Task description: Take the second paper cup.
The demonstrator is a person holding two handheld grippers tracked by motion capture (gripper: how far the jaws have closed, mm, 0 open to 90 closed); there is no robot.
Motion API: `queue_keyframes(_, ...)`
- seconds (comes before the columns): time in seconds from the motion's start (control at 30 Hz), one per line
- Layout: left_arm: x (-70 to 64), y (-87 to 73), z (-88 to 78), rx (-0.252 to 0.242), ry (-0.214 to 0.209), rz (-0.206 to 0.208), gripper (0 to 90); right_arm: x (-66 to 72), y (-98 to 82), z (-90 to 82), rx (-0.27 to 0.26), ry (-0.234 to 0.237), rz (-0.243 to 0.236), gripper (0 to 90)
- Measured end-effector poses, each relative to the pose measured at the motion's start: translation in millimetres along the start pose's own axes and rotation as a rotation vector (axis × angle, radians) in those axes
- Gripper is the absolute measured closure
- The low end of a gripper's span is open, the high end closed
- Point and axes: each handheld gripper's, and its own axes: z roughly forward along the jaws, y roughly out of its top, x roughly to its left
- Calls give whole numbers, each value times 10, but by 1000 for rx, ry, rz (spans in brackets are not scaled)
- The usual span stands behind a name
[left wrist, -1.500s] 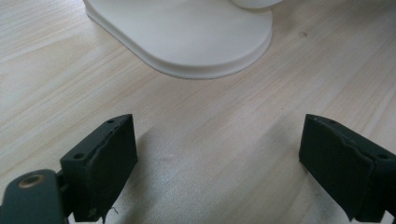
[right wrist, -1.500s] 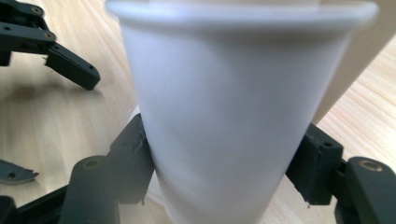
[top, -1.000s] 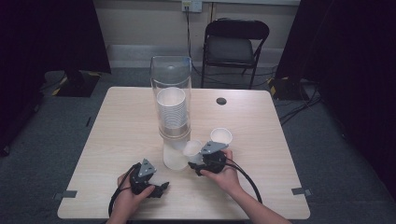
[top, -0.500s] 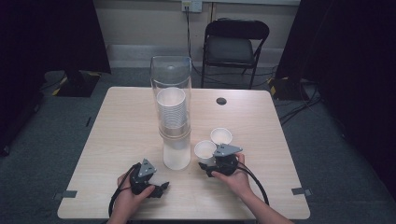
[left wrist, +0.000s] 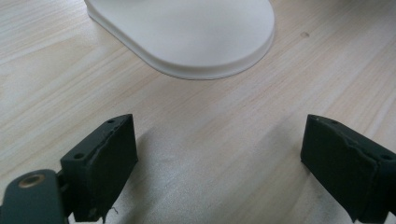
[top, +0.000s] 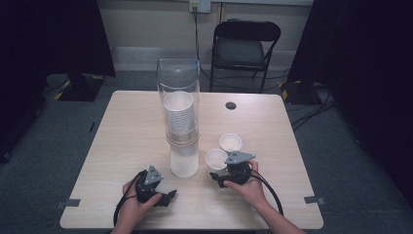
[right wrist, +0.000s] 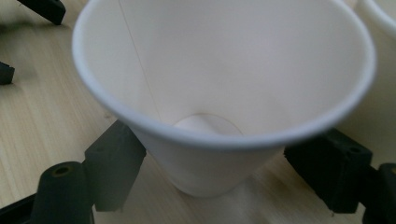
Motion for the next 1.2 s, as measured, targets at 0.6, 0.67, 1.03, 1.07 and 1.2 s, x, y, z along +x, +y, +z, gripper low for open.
queue_keyframes(0.6,-4,-1,2,-5,3,-5,102,-225,-149,-419,-10,-7,35,171)
queue_keyframes(0.67,-3,-1,1,-3,3,-3,102,-255,-184,-460,-15,-11,44,170)
queue_keyframes(1.03,-2,0,2,-4,3,-3,102,-365,-322,-627,5,-16,53,159)
queue_keyframes(1.07,-3,0,2,-4,3,-3,102,-373,-336,-642,1,-15,53,159)
queue_keyframes(1.2,-3,-1,2,-4,2,-3,102,-417,-390,-726,0,-18,57,158)
